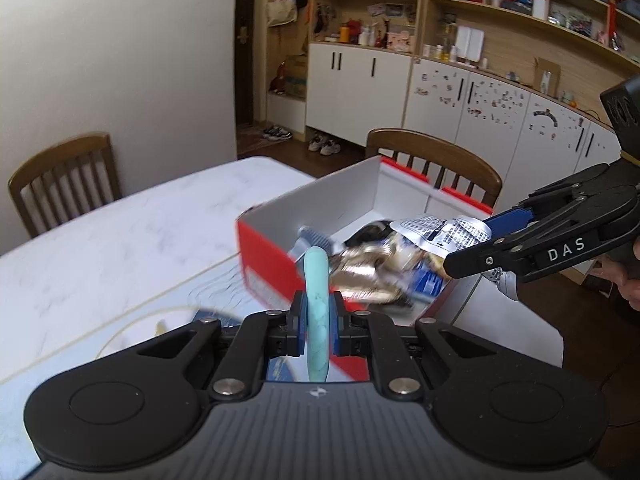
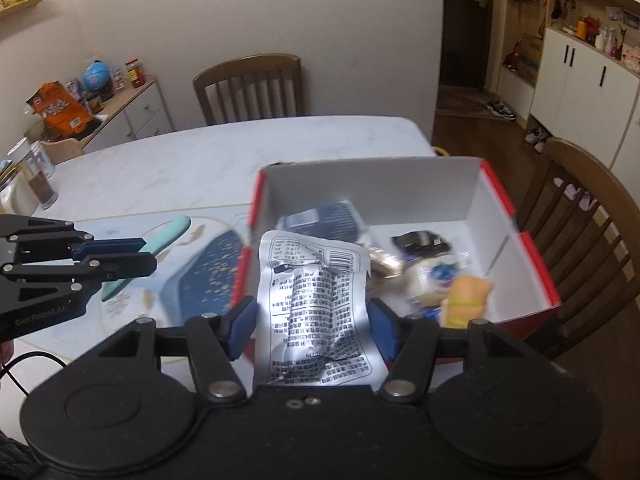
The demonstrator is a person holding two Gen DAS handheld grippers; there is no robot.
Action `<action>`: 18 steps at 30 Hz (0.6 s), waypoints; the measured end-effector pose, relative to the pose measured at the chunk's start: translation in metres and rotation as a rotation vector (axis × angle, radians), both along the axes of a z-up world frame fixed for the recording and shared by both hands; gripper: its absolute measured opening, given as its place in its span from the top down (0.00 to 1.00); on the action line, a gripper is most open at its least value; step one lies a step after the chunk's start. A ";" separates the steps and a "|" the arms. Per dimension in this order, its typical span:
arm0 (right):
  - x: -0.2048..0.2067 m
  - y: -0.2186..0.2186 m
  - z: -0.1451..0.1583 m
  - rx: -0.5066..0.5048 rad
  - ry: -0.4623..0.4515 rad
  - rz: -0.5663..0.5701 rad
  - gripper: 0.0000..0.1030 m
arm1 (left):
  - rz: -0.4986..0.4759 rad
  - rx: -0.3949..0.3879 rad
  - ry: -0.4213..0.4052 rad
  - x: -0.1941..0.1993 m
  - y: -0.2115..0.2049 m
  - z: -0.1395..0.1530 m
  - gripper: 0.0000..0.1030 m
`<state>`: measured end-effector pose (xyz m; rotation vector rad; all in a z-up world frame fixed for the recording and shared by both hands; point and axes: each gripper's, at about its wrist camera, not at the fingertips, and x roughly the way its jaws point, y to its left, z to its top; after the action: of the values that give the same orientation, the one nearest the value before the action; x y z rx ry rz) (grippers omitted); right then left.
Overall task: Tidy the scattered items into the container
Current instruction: 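Lift the sachet and green stick and carry them over the shoebox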
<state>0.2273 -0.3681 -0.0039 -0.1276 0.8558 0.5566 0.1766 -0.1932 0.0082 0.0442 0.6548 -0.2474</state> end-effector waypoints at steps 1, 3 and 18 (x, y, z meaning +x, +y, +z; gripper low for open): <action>0.003 -0.005 0.001 0.000 -0.006 -0.003 0.42 | -0.007 0.005 -0.004 0.004 -0.005 0.001 0.90; 0.009 -0.013 0.004 0.000 -0.017 -0.012 0.42 | -0.018 0.013 -0.009 0.014 -0.014 0.004 0.90; 0.051 -0.035 0.001 -0.002 -0.042 -0.019 0.42 | -0.066 0.001 0.040 0.090 -0.043 0.013 0.90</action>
<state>0.2783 -0.4033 -0.0032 -0.1320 0.8162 0.5338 0.2670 -0.2359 0.0210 0.0622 0.6938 -0.3125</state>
